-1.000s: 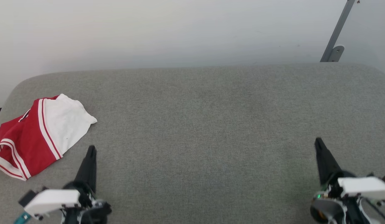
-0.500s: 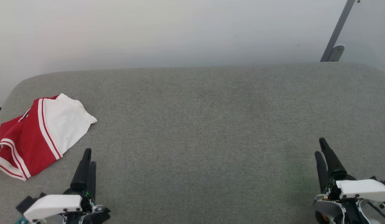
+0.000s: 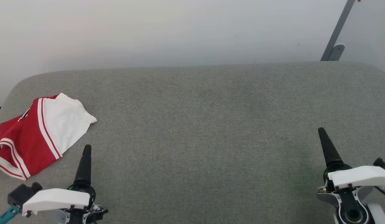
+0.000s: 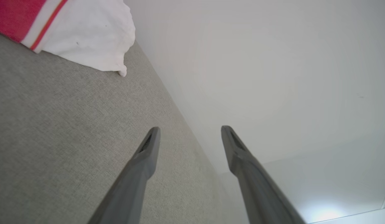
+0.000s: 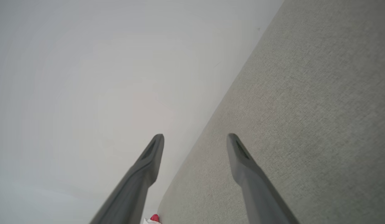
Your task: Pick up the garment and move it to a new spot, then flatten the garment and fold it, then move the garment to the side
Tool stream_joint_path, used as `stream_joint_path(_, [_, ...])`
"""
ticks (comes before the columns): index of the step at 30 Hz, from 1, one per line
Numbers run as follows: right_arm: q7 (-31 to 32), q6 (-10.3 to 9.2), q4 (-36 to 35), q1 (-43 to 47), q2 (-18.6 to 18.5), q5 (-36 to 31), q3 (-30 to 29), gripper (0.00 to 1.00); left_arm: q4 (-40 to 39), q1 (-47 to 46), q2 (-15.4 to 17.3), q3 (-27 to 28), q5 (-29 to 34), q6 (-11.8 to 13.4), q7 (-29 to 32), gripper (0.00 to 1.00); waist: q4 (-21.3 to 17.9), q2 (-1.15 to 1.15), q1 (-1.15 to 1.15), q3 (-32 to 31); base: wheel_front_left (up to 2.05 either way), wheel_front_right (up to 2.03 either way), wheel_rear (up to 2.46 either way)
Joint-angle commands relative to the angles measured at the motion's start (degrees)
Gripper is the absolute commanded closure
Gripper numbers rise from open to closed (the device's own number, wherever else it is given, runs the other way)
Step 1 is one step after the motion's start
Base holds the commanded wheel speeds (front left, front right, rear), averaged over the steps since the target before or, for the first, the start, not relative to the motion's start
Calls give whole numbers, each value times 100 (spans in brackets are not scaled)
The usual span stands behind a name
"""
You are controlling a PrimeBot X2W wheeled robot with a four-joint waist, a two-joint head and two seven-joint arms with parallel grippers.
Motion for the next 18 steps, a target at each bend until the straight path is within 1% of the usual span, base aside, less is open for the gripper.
stream_joint_path(1, [-80,0,-73,-196,-79,-336,-7,0,-110,-194,42,17,372,14,-74,0,-1,0,0,4,0,0,0])
stream_joint_path(3, [-126,1,-84,-210,-90,-646,-2,0,-133,-200,20,44,666,29,-121,0,-3,0,0,6,0,0,0])
stream_joint_path(4, [-170,1,-98,-229,-99,-936,-14,0,-173,-198,18,54,979,46,-165,0,-4,0,0,10,0,0,0])
stream_joint_path(7, [-237,1,-116,-248,-139,-1433,-9,0,-217,-192,14,54,1394,69,-231,0,-4,0,0,19,0,0,0])
stream_joint_path(12, [-341,1,-15,-298,-126,-2219,-78,0,-247,-206,47,-18,2027,93,-336,0,-1,0,0,25,0,0,0])
stream_joint_path(18, [-459,1,-39,-375,-138,-3058,-98,0,-273,-199,72,-93,2611,151,-452,0,-6,0,0,29,0,0,0])
